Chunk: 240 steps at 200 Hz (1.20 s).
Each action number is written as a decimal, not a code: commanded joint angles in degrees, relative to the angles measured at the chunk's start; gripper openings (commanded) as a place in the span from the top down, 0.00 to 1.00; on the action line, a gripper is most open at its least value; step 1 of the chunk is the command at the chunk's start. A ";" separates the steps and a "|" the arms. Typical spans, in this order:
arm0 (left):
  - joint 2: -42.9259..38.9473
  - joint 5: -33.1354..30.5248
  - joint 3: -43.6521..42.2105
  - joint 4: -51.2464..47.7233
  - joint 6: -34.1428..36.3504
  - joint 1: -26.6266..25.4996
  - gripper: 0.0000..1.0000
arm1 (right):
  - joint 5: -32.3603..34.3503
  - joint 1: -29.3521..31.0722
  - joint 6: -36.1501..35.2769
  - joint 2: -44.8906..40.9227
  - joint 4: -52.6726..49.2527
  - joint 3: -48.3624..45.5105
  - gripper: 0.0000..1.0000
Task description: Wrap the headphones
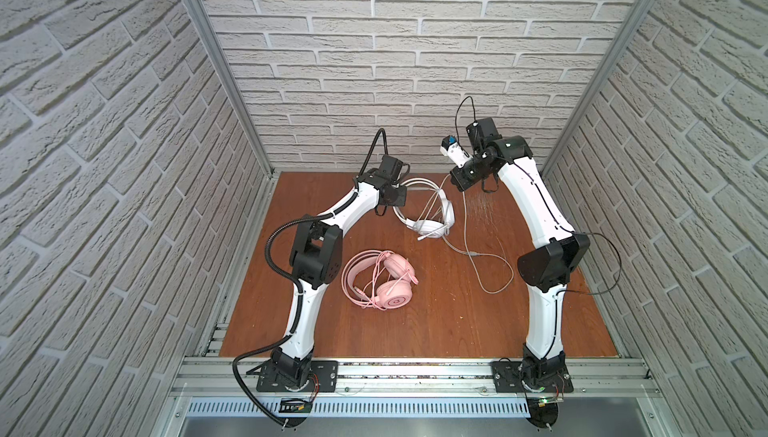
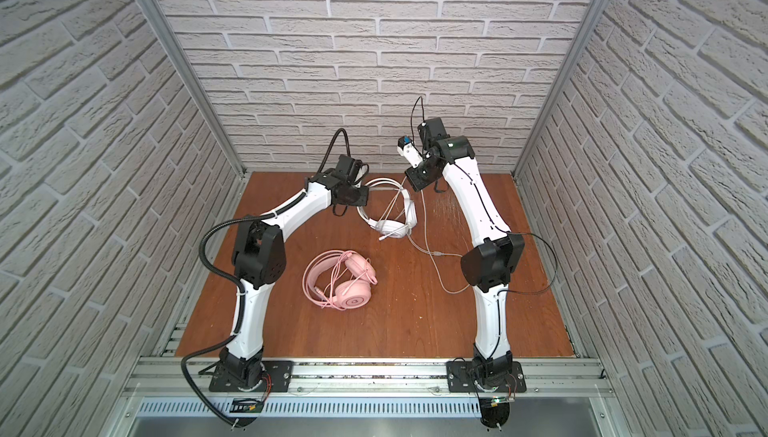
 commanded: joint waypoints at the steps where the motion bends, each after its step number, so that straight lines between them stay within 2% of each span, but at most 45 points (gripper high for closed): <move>1: -5.38 5.53 -1.76 5.25 2.69 -0.49 1.00 | 0.09 -1.40 1.39 0.38 4.20 1.34 0.95; 50: -9.15 11.22 -6.11 9.44 4.45 -0.58 1.00 | -2.35 -3.02 3.05 5.10 4.79 1.25 0.95; 108: -11.44 16.36 -7.44 10.55 5.04 -0.67 1.00 | -6.29 -3.43 4.66 8.67 4.30 -0.09 0.95; 137: -12.38 18.06 -7.69 11.89 3.87 -0.58 1.00 | -7.33 -3.89 6.36 7.39 7.05 -5.86 0.95; 170: -13.82 20.94 -8.54 14.13 2.12 -0.26 1.00 | -13.55 -5.61 9.83 5.70 12.11 -13.27 0.94; 200: -15.05 22.01 -9.83 15.30 0.54 0.45 1.00 | -20.96 -7.44 13.43 4.73 16.50 -19.04 0.87; 240: -15.68 22.67 -11.77 16.03 -1.06 1.30 1.00 | -26.15 -8.04 17.80 -0.04 27.42 -31.48 0.75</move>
